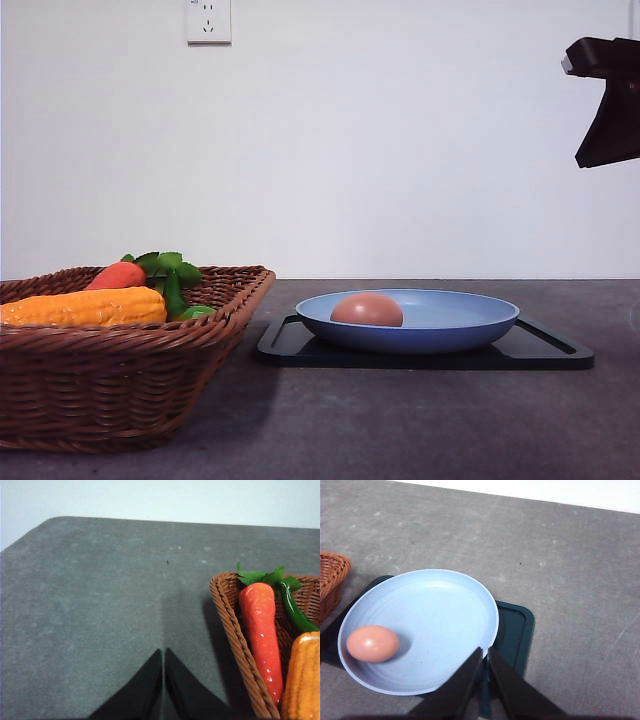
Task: Transfer egg from basket to plate and serve
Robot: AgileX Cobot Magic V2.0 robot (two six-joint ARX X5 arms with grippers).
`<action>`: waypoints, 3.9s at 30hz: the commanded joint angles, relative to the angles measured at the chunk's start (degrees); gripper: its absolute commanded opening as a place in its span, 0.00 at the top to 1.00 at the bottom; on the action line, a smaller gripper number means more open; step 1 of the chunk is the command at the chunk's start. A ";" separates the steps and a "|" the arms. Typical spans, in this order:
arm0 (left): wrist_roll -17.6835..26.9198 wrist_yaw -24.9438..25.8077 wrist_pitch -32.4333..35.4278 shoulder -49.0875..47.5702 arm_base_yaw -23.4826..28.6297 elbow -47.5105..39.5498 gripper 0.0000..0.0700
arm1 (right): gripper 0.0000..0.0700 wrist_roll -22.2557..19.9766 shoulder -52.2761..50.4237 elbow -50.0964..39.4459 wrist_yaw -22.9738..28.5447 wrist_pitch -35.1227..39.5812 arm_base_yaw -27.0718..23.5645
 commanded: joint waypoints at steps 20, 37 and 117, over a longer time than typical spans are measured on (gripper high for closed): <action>-1.26 0.17 -2.75 -0.17 0.13 -0.24 1.00 | 1.00 0.98 0.26 0.31 0.08 0.59 0.28; -1.26 0.17 -2.76 -0.17 0.13 -0.24 1.00 | 1.00 -4.43 -15.38 -1.03 10.49 0.80 -2.80; -1.26 0.17 -2.75 -0.17 0.13 -0.24 1.00 | 1.00 3.34 -36.87 -23.82 -10.32 0.20 -19.21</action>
